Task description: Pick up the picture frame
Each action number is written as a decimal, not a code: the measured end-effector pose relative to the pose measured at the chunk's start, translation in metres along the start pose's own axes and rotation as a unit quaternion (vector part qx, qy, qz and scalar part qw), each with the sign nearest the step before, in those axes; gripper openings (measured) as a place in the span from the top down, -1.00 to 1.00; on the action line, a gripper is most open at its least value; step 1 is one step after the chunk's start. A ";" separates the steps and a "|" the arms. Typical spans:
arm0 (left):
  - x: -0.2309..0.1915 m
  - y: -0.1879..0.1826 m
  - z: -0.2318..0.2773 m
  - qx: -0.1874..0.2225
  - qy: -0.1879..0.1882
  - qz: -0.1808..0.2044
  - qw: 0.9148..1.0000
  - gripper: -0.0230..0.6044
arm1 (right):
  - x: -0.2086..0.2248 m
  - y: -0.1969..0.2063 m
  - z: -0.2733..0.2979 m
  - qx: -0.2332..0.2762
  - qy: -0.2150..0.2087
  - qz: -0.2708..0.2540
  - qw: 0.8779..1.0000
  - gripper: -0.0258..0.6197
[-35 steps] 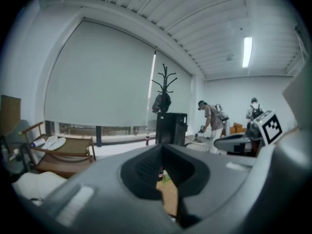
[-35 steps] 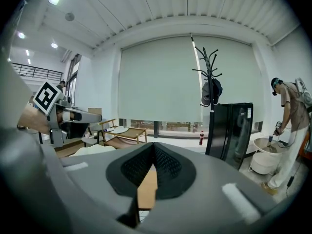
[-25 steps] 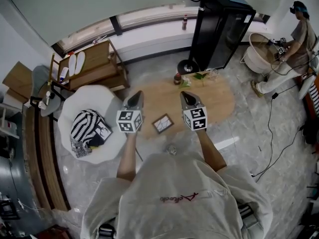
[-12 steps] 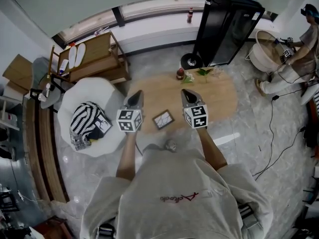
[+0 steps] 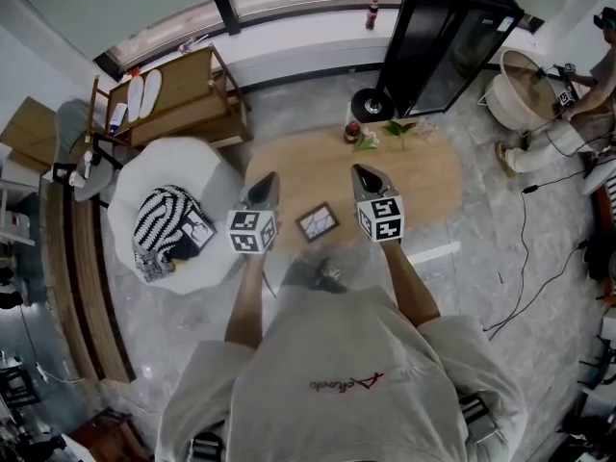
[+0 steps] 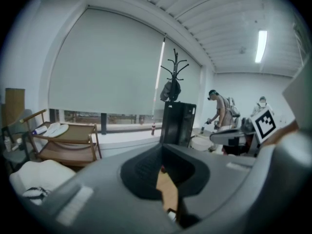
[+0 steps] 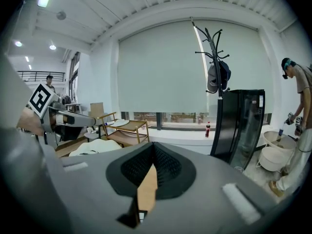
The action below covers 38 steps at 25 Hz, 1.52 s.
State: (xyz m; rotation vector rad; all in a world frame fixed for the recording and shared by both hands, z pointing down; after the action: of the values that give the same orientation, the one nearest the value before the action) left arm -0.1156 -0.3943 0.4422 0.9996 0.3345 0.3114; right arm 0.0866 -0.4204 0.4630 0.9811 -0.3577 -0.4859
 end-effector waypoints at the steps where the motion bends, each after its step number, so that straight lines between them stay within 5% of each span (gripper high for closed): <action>1: -0.004 0.001 0.003 -0.002 0.002 -0.001 1.000 0.93 | 0.000 -0.001 0.004 -0.001 0.001 0.001 1.000 0.90; 23: -0.043 0.041 0.045 -0.044 0.009 -0.041 0.998 0.93 | 0.000 0.022 0.067 -0.056 -0.013 0.008 0.998 0.90; 38: -0.037 0.143 0.056 -0.114 0.011 -0.087 0.990 0.93 | -0.013 0.112 0.085 -0.118 -0.032 0.035 0.992 0.90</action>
State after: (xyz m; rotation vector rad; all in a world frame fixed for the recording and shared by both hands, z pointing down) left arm -0.1403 -0.3797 0.5972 0.7372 0.3936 0.1963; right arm 0.0588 -0.4209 0.6010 0.7230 -0.3814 -0.4835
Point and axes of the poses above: the fingertips, and each gripper's own axes: z forward along the fingers, x to its right, y out of its underside, the point moved 2 cm from there along -z, backward along the fingers, and after that the axes turned 11 degrees about -x, right-handed, at the moved point
